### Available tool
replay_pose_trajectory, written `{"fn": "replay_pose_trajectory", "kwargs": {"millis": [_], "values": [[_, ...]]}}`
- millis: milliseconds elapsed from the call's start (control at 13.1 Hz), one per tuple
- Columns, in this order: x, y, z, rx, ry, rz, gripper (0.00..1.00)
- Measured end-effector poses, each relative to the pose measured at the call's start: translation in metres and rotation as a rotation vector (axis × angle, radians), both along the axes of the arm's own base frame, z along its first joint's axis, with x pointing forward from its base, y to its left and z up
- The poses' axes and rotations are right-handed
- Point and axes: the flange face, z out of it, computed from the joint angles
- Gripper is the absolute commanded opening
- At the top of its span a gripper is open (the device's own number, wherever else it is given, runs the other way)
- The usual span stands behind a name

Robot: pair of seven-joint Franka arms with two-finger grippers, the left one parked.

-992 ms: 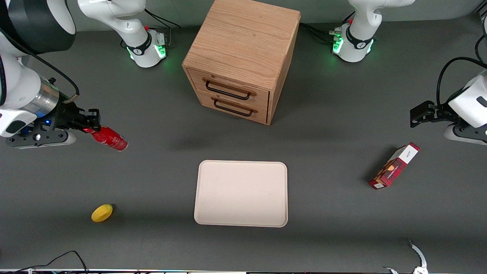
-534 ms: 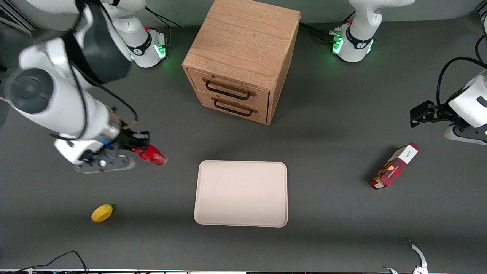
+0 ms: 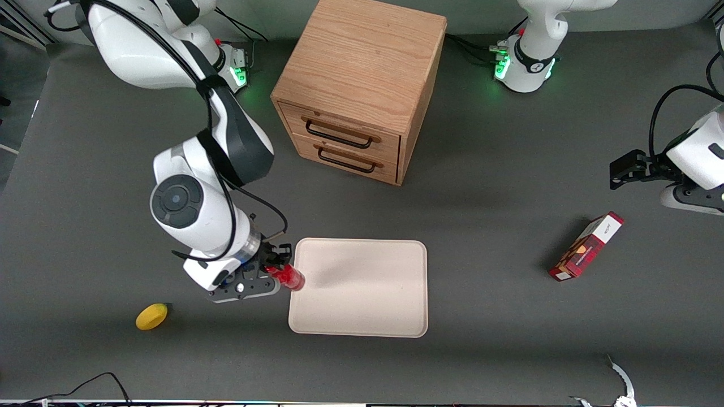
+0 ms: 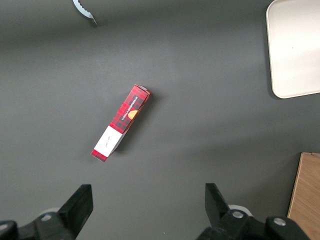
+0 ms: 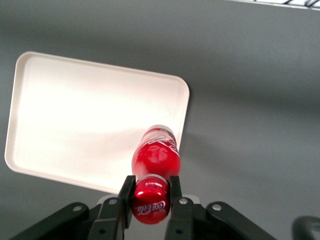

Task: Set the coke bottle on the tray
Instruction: 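Lift the bottle and carry it with the right gripper onto the tray, then lower the bottle onto the tray's edge and open the right gripper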

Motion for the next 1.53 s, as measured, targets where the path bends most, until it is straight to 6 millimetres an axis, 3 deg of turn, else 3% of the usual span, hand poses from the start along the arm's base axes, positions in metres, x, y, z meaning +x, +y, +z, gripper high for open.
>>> {"fn": "replay_pose_trajectory", "kwargs": {"millis": [686,1068,1144,1220,1525], "values": [[0.025,0.001,-0.077,0.006,-0.056,0.012,0.0],[0.026,0.002,-0.09,0.003,-0.048,0.014,0.01],[0.025,0.003,-0.09,0.003,-0.048,0.015,0.24],[0.025,0.004,-0.09,0.003,-0.048,0.017,0.4],[0.025,0.005,-0.09,0.004,-0.051,0.018,0.79]]}}
